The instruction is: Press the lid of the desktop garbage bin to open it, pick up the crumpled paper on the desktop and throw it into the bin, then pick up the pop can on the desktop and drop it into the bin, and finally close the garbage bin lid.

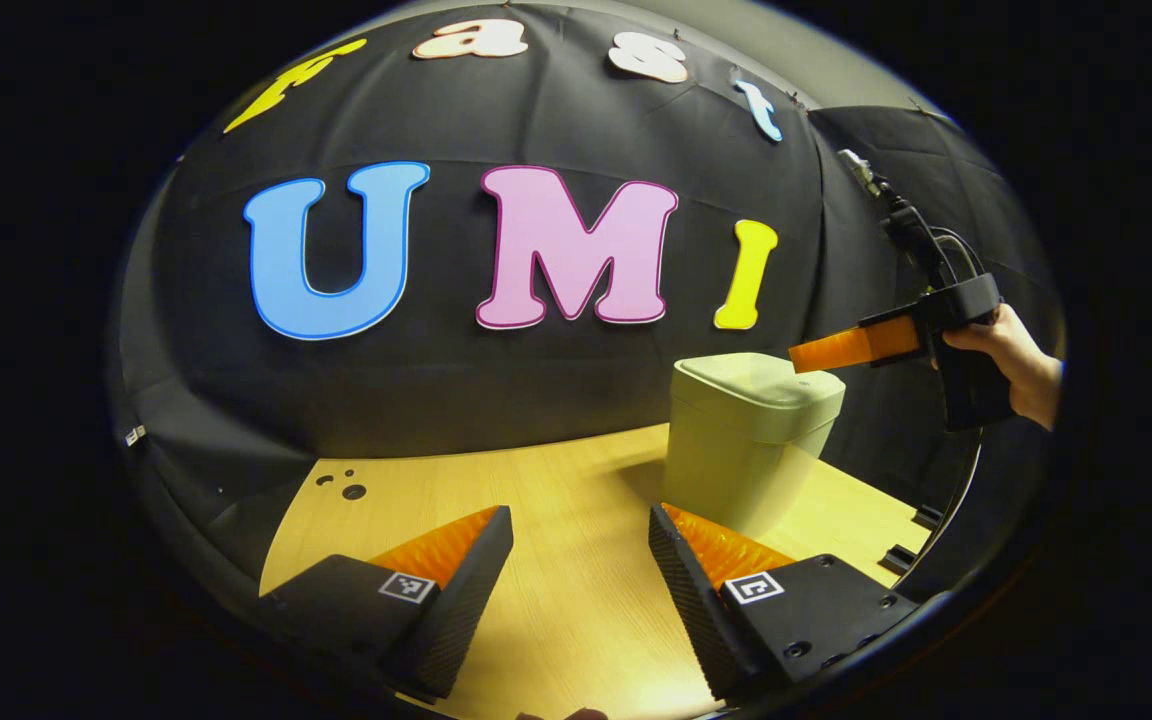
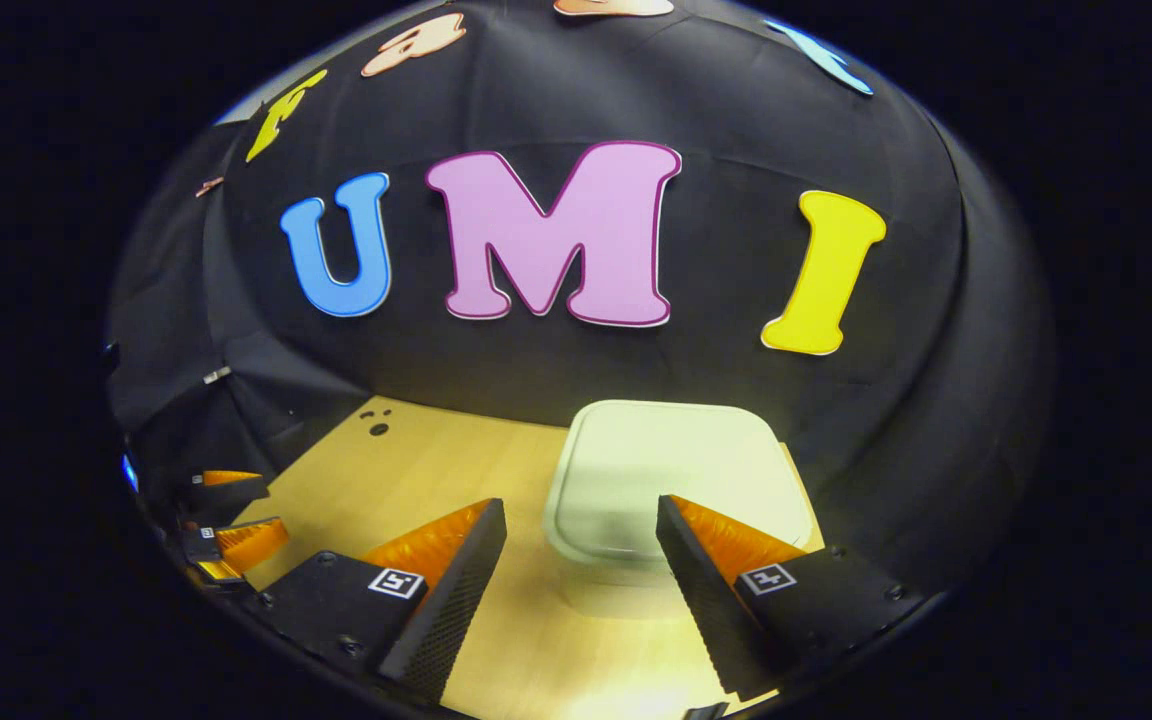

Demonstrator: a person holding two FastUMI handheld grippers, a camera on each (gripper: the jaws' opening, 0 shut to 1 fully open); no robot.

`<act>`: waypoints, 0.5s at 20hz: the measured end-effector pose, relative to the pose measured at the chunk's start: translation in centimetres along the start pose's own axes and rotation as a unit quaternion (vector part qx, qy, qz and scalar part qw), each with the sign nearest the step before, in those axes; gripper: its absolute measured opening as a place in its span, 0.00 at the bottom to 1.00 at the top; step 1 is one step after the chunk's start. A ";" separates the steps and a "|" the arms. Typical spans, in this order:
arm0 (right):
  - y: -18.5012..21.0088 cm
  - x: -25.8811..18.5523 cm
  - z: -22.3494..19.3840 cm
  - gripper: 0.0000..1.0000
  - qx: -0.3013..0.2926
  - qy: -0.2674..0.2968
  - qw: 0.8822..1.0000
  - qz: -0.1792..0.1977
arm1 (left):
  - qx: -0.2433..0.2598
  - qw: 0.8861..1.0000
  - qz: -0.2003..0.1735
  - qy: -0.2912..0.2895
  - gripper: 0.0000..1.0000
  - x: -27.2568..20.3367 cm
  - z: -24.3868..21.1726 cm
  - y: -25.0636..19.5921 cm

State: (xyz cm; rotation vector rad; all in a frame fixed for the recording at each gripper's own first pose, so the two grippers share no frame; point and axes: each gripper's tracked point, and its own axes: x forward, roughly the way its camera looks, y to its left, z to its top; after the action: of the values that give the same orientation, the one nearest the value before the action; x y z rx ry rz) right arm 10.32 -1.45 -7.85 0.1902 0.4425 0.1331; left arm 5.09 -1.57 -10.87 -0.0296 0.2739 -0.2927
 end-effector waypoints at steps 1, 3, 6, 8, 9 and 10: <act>0.5 -0.7 -0.1 0.98 0.002 -0.008 1.000 0.007 | 0.000 1.000 0.001 0.001 0.90 0.0 0.0 -0.2; 1.7 -2.1 -0.6 0.98 0.003 -0.016 1.000 0.021 | -0.003 1.000 0.001 0.003 0.90 0.0 0.0 -0.5; 3.4 -3.9 -1.7 0.98 -0.003 -0.023 0.999 0.041 | -0.001 1.000 0.005 0.002 0.90 -0.1 0.6 -1.0; 4.3 -4.9 -2.8 0.98 -0.006 -0.021 0.999 0.050 | 0.000 1.000 0.006 -0.002 0.90 0.1 0.9 -1.3; 4.6 -5.1 -3.4 0.98 -0.010 -0.020 0.998 0.052 | -0.001 1.000 0.006 -0.005 0.90 0.1 1.1 -1.5; 4.6 -5.4 -3.8 0.98 -0.014 -0.019 0.998 0.051 | -0.002 1.000 0.006 -0.009 0.90 0.2 1.4 -1.7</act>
State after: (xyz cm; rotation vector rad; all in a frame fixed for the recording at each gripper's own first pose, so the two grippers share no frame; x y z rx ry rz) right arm 3.45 2.73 -8.01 0.1868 0.3928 0.2356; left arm 5.13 -3.29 -9.48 -0.0337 0.2570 -0.2804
